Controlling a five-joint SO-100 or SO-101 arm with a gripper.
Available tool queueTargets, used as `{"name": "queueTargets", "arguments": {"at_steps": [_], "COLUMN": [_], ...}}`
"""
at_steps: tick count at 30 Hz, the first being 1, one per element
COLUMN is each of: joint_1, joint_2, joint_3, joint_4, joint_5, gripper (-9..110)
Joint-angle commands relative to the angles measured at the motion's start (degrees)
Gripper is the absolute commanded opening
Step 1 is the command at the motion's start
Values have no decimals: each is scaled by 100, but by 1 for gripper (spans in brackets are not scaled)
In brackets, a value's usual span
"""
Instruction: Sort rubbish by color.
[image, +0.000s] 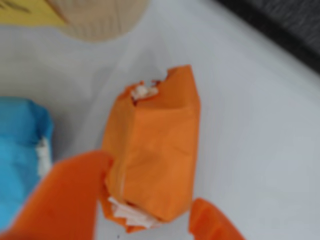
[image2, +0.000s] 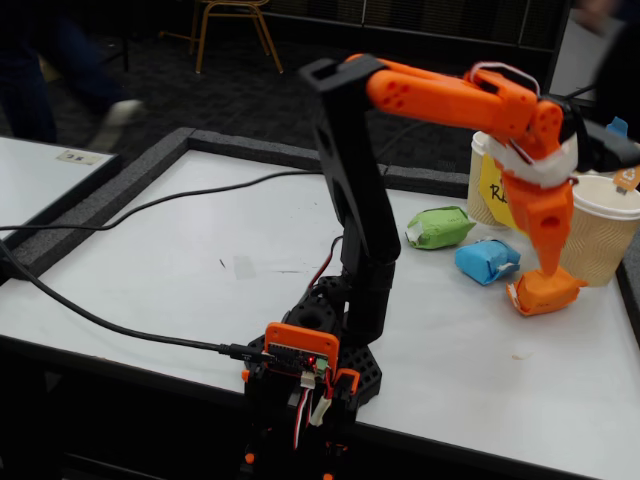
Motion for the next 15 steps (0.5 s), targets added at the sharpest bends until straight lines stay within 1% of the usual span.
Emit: {"name": "queueTargets", "arguments": {"at_steps": [1,5,13,14,15], "joint_1": [-44,-44,-35,-35,-35], "joint_2": [-237,-633,-1081,-1116,-1143], "joint_3": [-378,-466,-826,-853,-879], "joint_4": [-475,-870,-923,-923,-914], "joint_5": [-53,-53,-53,-53,-53], "gripper": [13,16,22,20,16]}}
